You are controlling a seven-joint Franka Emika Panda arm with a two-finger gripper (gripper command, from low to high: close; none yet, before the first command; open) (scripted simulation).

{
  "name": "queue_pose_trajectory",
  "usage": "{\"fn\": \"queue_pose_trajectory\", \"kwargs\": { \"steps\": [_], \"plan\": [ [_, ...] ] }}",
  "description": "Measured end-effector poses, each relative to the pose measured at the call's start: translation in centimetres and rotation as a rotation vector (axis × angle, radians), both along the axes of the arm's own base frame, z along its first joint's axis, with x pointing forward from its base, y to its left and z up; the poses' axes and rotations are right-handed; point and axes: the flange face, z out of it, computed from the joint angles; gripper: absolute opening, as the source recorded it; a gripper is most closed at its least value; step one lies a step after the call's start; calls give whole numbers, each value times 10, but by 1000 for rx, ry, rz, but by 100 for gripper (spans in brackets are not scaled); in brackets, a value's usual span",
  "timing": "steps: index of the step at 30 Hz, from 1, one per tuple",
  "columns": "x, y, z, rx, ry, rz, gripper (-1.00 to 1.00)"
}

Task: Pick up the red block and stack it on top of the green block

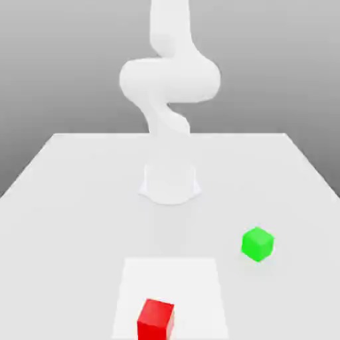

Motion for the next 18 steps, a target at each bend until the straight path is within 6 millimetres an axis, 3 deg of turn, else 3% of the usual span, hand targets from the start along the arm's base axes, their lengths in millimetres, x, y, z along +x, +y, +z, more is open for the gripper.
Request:
{"fn": "queue_pose_trajectory", "kwargs": {
  "steps": [4,9,14,18],
  "plan": [
    [49,-3,-64,9,117,-38,0],
    [92,-8,-151,24,256,-83,0],
    [119,-14,-243,42,395,-127,0],
    [127,-19,-319,59,506,-162,0]
  ]
}}
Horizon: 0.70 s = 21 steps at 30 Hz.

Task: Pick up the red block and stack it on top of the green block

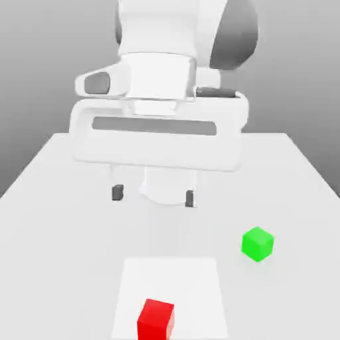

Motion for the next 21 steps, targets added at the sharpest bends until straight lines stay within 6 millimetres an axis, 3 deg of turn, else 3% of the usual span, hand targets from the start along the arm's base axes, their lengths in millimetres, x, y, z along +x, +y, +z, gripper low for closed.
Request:
{"fn": "queue_pose_trajectory", "kwargs": {
  "steps": [7,12,13,19,21],
  "plan": [
    [-13,-3,-131,37,191,-61,0],
    [-17,-3,-202,42,215,-69,0],
    [-17,-3,-209,42,216,-69,-100],
    [-17,-3,-213,42,215,-69,-100],
    [-17,-3,-199,42,215,-69,-100]
  ]
}}
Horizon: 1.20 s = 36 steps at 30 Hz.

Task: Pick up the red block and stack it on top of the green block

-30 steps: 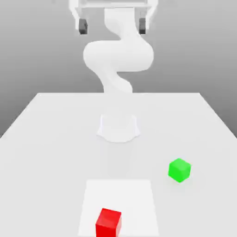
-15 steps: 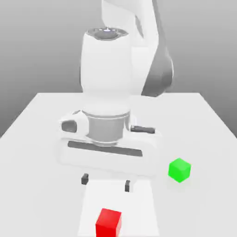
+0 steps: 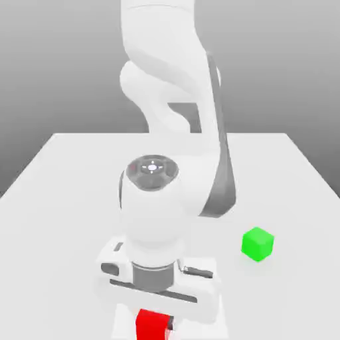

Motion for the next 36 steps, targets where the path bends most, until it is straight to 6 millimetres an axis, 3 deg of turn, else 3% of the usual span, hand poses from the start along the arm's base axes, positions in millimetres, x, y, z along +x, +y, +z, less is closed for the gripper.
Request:
{"fn": "queue_pose_trajectory", "kwargs": {
  "steps": [4,13,22,32,36],
  "plan": [
    [-2,3,47,-1,0,16,-100],
    [-51,93,71,-32,5,607,-100],
    [-121,169,85,-39,9,1231,-100],
    [-210,219,89,-9,5,1906,-100],
    [-222,226,68,2,2,2007,-100]
  ]
}}
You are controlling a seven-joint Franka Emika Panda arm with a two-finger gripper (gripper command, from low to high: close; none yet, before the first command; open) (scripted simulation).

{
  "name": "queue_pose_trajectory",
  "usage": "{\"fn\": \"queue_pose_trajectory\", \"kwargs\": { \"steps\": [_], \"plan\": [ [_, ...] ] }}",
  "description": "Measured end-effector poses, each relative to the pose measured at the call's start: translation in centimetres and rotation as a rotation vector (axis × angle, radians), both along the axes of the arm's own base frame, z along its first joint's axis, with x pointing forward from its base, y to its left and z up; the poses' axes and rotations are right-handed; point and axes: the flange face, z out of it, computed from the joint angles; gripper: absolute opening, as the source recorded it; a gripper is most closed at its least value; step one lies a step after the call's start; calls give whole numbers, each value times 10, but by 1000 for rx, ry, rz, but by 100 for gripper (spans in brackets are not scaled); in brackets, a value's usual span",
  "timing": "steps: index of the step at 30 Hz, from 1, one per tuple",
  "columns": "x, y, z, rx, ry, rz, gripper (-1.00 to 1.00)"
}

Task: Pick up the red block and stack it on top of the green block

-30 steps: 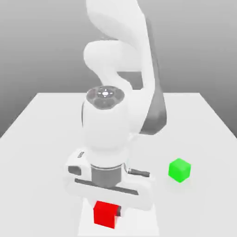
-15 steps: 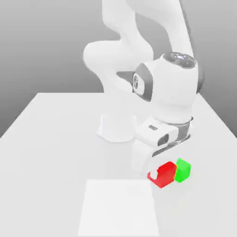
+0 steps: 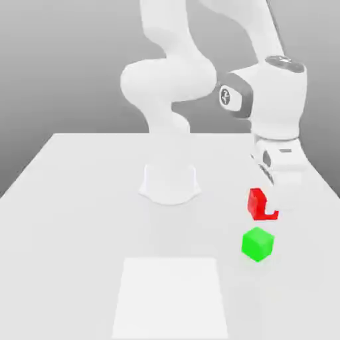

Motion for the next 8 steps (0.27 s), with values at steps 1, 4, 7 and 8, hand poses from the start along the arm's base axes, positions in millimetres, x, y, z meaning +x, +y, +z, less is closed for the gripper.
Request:
{"fn": "queue_pose_trajectory", "kwargs": {
  "steps": [1,4,7,8],
  "plan": [
    [0,0,-8,1,1,3,-100],
    [0,-2,-33,-1,-1,0,-100],
    [3,-6,-41,-2,-1,-15,100],
    [4,-8,-41,-2,-1,-22,100]
  ]
}}
